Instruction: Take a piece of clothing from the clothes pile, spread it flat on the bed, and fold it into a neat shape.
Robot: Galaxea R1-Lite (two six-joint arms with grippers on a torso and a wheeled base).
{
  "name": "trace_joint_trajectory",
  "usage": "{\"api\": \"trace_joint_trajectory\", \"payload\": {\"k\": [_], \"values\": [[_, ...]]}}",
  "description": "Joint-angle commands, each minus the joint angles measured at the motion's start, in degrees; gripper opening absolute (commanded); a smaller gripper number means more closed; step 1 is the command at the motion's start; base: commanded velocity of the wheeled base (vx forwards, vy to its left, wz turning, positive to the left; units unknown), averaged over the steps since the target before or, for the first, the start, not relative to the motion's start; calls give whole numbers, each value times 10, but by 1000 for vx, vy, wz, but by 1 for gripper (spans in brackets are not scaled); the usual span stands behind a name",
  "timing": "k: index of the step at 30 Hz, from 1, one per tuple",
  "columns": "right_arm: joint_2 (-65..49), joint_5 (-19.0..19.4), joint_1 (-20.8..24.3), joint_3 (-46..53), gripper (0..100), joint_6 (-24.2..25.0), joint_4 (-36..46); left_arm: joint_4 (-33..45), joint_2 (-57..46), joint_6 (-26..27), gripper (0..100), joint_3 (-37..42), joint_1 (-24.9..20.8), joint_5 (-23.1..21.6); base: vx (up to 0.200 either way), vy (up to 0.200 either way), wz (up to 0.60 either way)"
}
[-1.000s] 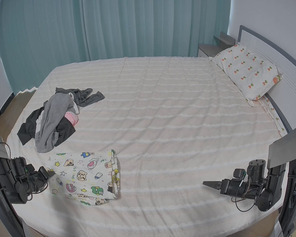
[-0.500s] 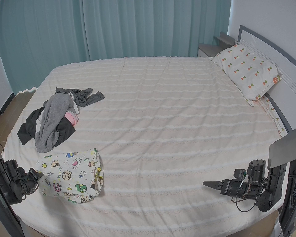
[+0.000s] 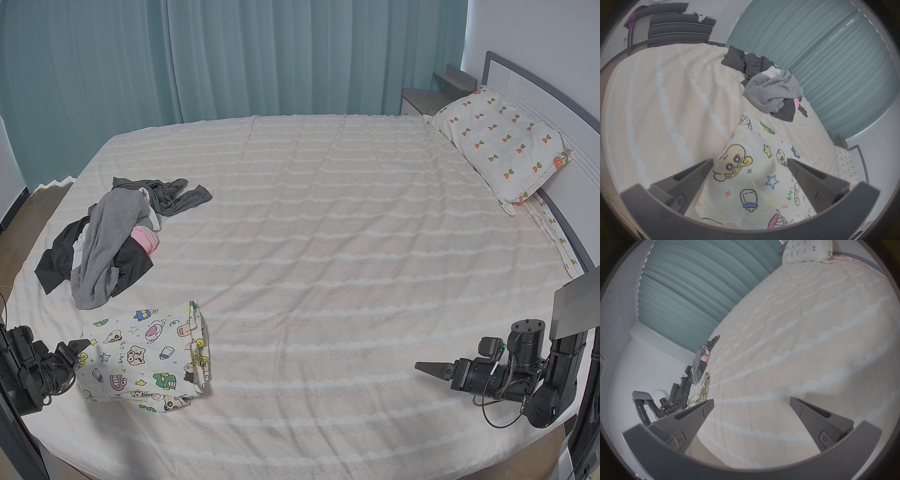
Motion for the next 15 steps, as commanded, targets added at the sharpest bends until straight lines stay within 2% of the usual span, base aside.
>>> {"api": "trace_joint_trajectory", "payload": {"k": [1, 3, 6, 8, 9, 11, 15], "values": [[-129, -5, -2, 45, 100, 0, -6, 0, -68, -1, 100, 3, 66, -51, 0, 0, 0], [-163, -14, -2, 59, 100, -1, -5, 0, -91, -2, 100, 5, 85, -80, 0, 0, 0], [-264, -86, -2, 59, 100, -3, 1, 1, -157, -5, 100, 14, 124, -152, 0, 0, 0], [-298, -108, -1, 59, 100, -5, 5, 1, -183, -5, 100, 15, 131, -173, 0, 0, 0], [-351, -124, 3, 59, 100, -13, 19, 2, -223, -9, 100, 16, 134, -204, 0, 0, 0], [-397, -125, 3, 59, 100, -26, 46, 2, -259, -23, 100, 19, 132, -232, 0, 0, 0], [-554, -128, 3, 59, 100, -52, 198, 2, -382, -103, 100, 21, 115, -350, 0, 0, 0]]}}
